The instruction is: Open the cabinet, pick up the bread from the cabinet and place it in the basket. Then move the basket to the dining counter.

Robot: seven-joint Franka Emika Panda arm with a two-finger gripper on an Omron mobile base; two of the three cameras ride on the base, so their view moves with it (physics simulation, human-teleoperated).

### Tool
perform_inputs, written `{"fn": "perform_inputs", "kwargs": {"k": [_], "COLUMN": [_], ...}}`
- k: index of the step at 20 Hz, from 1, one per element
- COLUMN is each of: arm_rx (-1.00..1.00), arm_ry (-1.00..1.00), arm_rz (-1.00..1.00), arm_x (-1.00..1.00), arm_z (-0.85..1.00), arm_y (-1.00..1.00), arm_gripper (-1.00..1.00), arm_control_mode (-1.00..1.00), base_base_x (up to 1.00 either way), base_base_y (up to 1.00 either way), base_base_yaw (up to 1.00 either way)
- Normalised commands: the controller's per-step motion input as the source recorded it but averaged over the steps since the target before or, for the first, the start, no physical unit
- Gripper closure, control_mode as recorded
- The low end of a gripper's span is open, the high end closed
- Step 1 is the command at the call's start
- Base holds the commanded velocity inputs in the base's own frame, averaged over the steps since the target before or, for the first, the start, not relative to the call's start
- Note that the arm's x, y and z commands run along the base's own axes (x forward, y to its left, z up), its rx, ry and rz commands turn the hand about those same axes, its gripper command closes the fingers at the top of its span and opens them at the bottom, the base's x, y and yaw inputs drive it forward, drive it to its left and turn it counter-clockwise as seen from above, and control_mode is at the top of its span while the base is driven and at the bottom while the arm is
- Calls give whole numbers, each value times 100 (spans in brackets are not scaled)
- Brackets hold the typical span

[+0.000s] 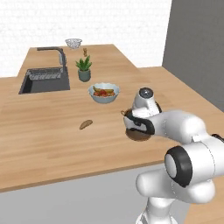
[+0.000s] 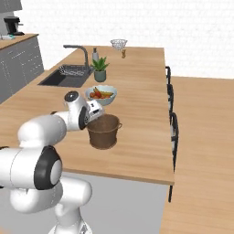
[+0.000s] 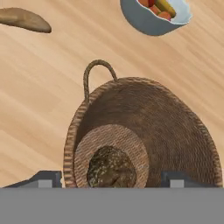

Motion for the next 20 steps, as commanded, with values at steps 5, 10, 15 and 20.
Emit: {"fn": "perform_inputs", "kwargs": {"k": [5, 10, 15, 20], "arm_rx": [0, 1, 4, 2], "arm_ry": [0, -2, -11, -20], "arm_rz": [-4, -3, -3, -4], "arm_x": [-38, -71, -97, -100], "arm_z": [98, 100, 71, 30], "arm_y": [0, 11, 28, 41], "arm_gripper": [-100, -100, -100, -100], "arm_control_mode": [-100, -100, -100, -100], "base_base_x": [0, 0, 0, 0], "base_base_y": [0, 0, 0, 0], "base_base_yaw": [0, 0, 0, 0]}}
